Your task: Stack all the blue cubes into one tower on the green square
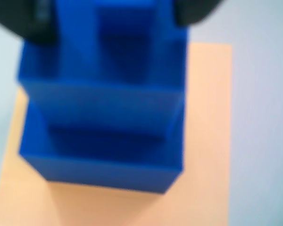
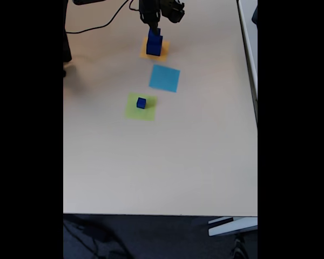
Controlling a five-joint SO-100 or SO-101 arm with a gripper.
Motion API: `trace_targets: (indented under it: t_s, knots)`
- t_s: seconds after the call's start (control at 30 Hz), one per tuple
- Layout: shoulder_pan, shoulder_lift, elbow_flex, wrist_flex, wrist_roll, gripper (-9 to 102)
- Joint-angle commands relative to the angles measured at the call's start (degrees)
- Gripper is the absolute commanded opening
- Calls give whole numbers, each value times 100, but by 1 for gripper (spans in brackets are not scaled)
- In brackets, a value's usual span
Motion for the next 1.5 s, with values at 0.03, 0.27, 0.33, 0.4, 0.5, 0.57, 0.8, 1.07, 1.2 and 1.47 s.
trace_targets:
  t_s: [0.03, 0.27, 0.33, 0.4, 0.5, 0.57, 0.8, 1.07, 1.2, 1.47]
  knots:
    - [70, 413, 0, 35, -79, 12]
    - [105, 439, 18, 35, -158, 9]
    - [114, 439, 18, 35, -176, 10]
    - [132, 448, 26, 35, -202, 9]
    - [149, 466, 26, 35, -246, 9]
    - [158, 475, 26, 44, -281, 9]
    - [193, 501, 26, 53, -316, 5]
    - [229, 510, 26, 79, -378, 4]
    - [255, 527, 0, 105, -431, 3]
    - [325, 519, -387, 396, -545, 0]
